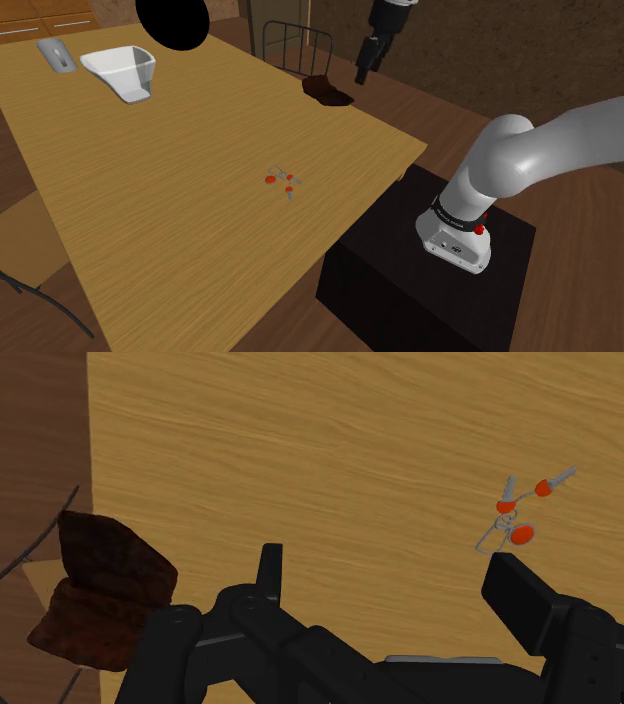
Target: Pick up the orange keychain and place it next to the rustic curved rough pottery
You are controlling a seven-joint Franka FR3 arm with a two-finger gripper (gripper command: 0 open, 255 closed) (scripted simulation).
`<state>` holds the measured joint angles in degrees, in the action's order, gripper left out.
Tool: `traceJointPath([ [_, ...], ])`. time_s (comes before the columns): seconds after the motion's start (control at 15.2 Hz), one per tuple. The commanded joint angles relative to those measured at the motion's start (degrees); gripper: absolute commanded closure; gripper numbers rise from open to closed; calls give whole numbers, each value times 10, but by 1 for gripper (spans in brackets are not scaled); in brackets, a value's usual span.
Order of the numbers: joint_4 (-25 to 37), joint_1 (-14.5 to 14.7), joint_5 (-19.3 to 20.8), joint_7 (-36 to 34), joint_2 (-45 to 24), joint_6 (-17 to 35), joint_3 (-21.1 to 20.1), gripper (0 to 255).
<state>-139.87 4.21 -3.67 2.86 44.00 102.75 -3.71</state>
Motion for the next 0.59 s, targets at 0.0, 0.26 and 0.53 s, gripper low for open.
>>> traceJointPath([
  [0.0, -10, 10, -12, -14, -21, 30, -19, 0],
  [0.26, -28, 29, -30, -35, -65, 88, -53, 0],
  [0.53, -35, 45, -45, -58, -120, 146, -87, 0],
])
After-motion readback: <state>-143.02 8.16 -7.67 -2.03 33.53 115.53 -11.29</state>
